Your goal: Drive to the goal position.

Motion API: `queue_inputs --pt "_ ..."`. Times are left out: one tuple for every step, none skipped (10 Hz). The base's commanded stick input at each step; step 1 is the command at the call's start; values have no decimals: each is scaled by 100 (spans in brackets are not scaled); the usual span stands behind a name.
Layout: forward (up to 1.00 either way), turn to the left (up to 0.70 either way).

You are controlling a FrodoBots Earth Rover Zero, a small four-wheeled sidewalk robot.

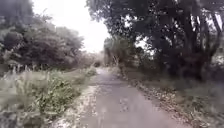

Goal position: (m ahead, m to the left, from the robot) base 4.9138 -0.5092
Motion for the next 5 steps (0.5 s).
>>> queue_inputs --pt "100 0" --pt "100 0" --pt "100 20" --pt "100 40" --pt "100 40"
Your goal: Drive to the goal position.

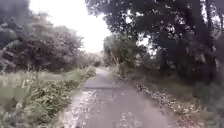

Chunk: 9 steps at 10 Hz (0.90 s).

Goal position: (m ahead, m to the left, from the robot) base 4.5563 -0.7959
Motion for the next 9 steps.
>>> queue_inputs --pt "100 26" --pt "100 4" --pt "100 1" --pt "100 0" --pt "100 0" --pt "100 0" --pt "100 0" --pt "100 2" --pt "100 7"
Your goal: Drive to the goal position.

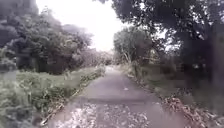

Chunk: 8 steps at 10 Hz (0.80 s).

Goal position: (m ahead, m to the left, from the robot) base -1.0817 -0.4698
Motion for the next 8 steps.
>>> queue_inputs --pt "100 14" --pt "100 18" --pt "100 2" --pt "100 1" --pt "100 0" --pt "100 0" --pt "100 -1" --pt "100 -3"
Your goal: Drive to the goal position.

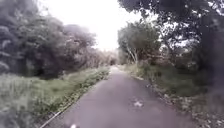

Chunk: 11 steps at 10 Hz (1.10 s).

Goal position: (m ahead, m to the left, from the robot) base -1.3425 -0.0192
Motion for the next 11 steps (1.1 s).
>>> queue_inputs --pt "100 -4" --pt "100 -6" --pt "100 -6" --pt "100 -6" --pt "100 -2" --pt "100 -3" --pt "100 -3" --pt "100 -3" --pt "100 -4" --pt "100 -13" --pt "100 -15"
